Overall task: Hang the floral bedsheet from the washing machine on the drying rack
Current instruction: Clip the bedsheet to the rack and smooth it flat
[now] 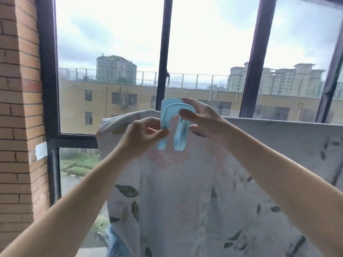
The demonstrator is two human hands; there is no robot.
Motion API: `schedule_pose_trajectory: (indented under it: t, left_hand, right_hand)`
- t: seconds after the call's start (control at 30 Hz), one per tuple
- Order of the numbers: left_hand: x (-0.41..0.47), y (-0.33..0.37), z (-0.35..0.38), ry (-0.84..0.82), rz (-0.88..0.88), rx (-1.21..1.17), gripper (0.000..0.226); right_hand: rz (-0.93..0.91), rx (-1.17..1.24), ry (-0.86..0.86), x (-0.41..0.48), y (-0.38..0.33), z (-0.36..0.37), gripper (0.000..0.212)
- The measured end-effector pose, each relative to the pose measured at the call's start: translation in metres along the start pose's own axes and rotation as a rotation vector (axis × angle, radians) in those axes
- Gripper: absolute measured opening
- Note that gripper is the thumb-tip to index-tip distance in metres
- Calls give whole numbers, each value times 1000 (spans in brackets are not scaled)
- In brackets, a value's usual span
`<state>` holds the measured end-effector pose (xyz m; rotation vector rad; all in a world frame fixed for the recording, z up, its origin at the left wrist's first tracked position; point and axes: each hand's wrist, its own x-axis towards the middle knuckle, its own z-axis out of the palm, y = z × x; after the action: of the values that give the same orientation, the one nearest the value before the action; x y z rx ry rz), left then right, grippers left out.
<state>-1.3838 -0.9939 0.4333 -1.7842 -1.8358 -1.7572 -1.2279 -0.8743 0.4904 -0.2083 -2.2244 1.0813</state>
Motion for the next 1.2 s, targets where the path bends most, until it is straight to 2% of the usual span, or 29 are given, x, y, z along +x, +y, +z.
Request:
schedule_pose_trajectory:
  t: [0.1, 0.2, 0.27, 0.33, 0.43, 0.57, 0.67, 0.87, 1.0, 1.2]
  left_hand:
    - [11, 33, 72, -31, 2, 3, 12]
    - [18, 56, 132, -49, -30, 9, 11]
    - [26, 75, 180, -83, -30, 7, 9]
    - [35, 94, 224, -114, -22, -2, 10]
    - [49, 114, 274, -151, 15, 13, 11]
    - [69, 136, 343, -192, 79, 20, 13]
    - [89, 144, 395, -170, 110, 12, 12]
    - [144, 151, 488, -118, 177, 26, 14]
    - [185, 165, 541, -108, 217, 25, 20]
    - [233, 180, 621, -137, 247, 42, 22]
  right_hand:
    - [20, -225, 21, -29, 6, -76, 104]
    - [19, -483, -40, -57, 9, -136, 126]
    - [46, -613, -56, -77, 15, -179, 131]
    - [69, -688, -18, -94, 23, -219, 125]
    - [78, -787, 20, -112, 34, -264, 98]
    - [64, -903, 85, -130, 59, -324, 88]
    - [-17, -962, 203, -135, 84, -363, 81]
    - [79, -971, 232, -130, 125, -446, 50]
    - [58, -1015, 295, -119, 148, -507, 48]
    - [-134, -1009, 426, -111, 200, -600, 70]
